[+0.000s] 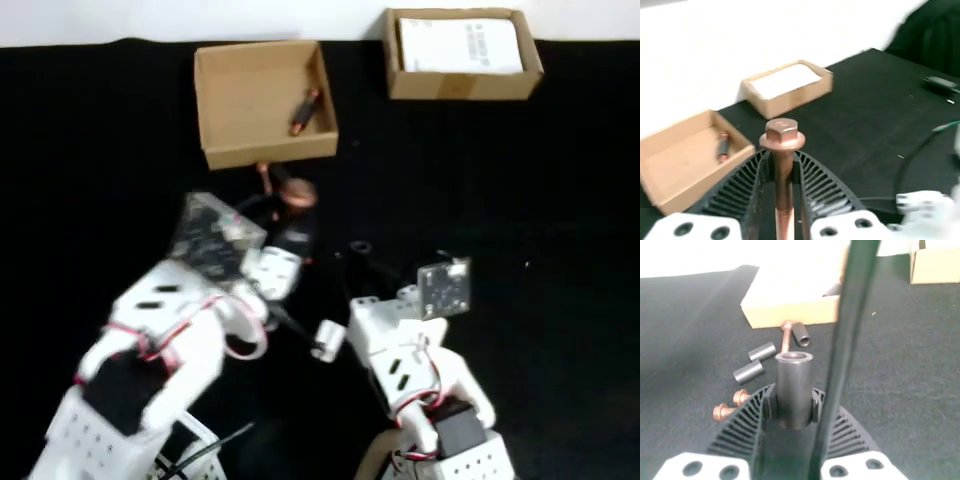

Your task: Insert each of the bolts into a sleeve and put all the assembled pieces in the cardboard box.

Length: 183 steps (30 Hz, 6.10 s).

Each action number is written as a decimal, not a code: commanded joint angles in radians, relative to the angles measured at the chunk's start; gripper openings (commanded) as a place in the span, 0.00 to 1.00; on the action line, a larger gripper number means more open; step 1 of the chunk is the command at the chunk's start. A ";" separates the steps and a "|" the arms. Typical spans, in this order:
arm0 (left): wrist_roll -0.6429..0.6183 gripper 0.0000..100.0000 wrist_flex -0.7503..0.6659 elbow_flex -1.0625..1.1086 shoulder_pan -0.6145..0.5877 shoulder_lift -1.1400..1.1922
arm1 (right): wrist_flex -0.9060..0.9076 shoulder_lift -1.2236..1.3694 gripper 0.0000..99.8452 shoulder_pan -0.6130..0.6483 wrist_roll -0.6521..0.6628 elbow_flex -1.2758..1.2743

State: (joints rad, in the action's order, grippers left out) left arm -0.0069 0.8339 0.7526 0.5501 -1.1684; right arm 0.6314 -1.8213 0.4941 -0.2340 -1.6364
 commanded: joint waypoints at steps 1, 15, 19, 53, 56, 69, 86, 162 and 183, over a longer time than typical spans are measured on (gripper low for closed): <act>-0.008 0.01 -0.021 -0.111 0.067 0.093 | -0.074 -0.007 0.01 0.007 -0.003 -0.016; -0.377 0.01 -0.021 -0.518 0.004 0.602 | -0.200 -0.012 0.01 0.007 0.123 -0.008; -0.413 0.01 0.005 -0.613 -0.024 0.700 | -0.214 -0.012 0.01 0.007 0.123 -0.008; -0.407 0.01 0.114 -0.647 0.054 0.789 | -0.228 -0.012 0.01 0.005 0.123 -0.008; -0.407 0.01 0.109 -0.650 0.018 0.786 | -0.228 -0.012 0.01 0.005 0.123 -0.012; -0.405 0.01 0.077 -0.596 0.007 0.797 | -0.228 -0.012 0.01 0.005 0.123 -0.008; -0.334 0.01 0.095 -0.529 0.015 0.786 | -0.228 -0.012 0.01 -0.050 0.123 -0.008; 0.183 0.01 -0.316 0.906 -0.791 -0.107 | -0.536 2.554 0.01 -0.077 0.023 2.123; 0.180 0.01 -0.315 0.906 -0.791 -0.113 | -0.318 3.062 0.14 -0.058 0.023 2.738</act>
State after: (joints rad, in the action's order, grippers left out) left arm 0.1711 0.5271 1.6640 -0.2478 -1.2651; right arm 0.3092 1.2520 0.4266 -0.2171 1.0334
